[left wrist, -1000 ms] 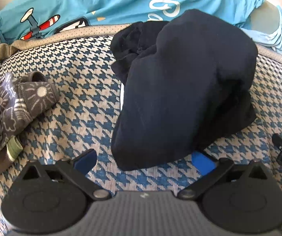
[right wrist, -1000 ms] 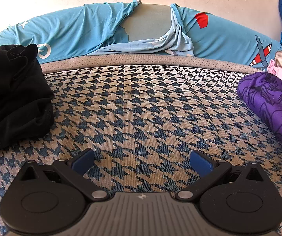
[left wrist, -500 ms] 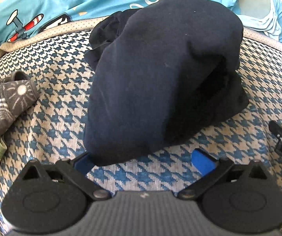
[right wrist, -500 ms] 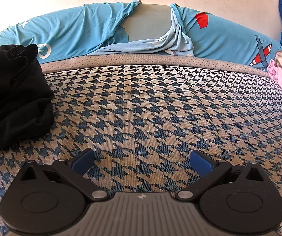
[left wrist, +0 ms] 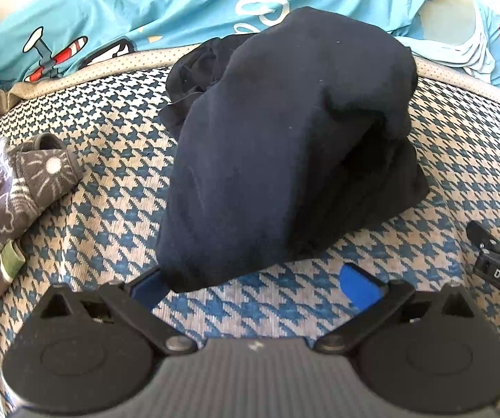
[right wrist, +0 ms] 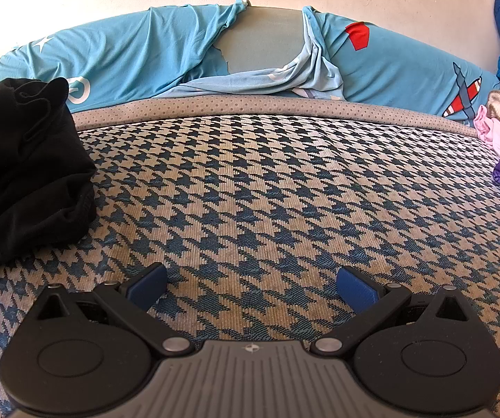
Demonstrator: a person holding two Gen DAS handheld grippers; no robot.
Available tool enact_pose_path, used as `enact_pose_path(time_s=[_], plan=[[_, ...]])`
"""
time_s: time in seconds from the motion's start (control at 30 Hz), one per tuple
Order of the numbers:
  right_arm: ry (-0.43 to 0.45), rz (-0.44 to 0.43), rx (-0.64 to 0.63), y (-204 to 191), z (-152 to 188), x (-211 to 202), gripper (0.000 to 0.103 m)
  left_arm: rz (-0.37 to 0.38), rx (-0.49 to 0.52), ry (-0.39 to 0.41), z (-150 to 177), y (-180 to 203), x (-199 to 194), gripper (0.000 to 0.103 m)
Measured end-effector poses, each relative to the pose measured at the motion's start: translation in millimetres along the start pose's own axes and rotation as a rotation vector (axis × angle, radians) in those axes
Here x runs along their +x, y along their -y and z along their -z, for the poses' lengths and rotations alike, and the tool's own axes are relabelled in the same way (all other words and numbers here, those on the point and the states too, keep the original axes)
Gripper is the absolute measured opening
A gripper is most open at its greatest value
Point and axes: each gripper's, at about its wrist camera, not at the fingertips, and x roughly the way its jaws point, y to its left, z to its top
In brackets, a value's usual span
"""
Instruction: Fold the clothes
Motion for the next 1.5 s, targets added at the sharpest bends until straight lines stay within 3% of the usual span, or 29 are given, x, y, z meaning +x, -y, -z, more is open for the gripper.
enact_pose_path(time_s=[0.5,0.87,1.5], plan=[[-0.011,0.004,-0.013,-3.5,-1.5,-1.4,0.103,-0.014,0.026,-0.001,3.0,5.6,-2.0,0.103],[-0.067,-0.029,-0.138,-23.4,-1.8,-17.0,0.103,-0.01,0.038,-0.018,5.5,8.2,-1.4,0.103],[-0.217,-0.096,-0.078,-20.9,-1.4,-28.5,0.103,-0.031,0.058,-0.016,20.6,7.5,-7.7,0.103]])
